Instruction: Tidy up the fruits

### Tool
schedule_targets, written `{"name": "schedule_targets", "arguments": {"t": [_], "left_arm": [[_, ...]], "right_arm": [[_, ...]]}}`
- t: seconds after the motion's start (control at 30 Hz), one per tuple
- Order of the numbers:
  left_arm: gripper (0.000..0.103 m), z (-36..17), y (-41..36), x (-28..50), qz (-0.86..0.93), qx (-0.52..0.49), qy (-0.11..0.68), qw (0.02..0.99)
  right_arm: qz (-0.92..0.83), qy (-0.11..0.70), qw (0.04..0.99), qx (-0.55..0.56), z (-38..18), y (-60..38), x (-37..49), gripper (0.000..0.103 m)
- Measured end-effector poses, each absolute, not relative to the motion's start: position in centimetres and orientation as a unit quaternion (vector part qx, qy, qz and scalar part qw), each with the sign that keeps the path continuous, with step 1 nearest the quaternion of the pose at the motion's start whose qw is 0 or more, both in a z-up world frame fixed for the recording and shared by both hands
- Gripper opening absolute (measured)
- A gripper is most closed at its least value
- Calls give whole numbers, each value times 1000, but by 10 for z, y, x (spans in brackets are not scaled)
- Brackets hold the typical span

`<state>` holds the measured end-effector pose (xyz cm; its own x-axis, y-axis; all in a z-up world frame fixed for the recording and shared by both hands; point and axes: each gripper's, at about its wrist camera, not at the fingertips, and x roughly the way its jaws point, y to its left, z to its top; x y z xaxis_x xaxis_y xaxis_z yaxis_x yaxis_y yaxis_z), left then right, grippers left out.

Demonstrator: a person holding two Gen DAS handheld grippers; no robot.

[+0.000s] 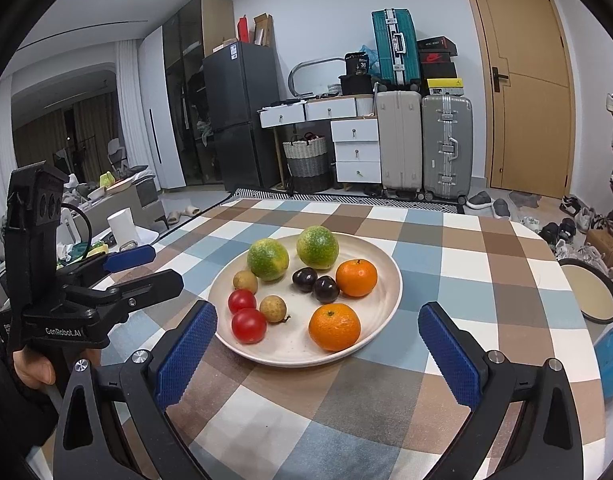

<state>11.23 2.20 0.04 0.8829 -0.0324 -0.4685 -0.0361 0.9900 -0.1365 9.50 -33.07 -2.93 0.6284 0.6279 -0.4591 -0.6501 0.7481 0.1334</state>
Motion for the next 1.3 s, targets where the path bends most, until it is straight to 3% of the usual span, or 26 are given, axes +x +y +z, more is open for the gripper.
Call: {"name": "schedule_targets", "arguments": {"t": [1.3], "left_arm": [[102, 0, 22, 114, 0, -71, 243, 967]], "right_arm": [[352, 250, 902, -18, -31, -332, 97, 103]]}}
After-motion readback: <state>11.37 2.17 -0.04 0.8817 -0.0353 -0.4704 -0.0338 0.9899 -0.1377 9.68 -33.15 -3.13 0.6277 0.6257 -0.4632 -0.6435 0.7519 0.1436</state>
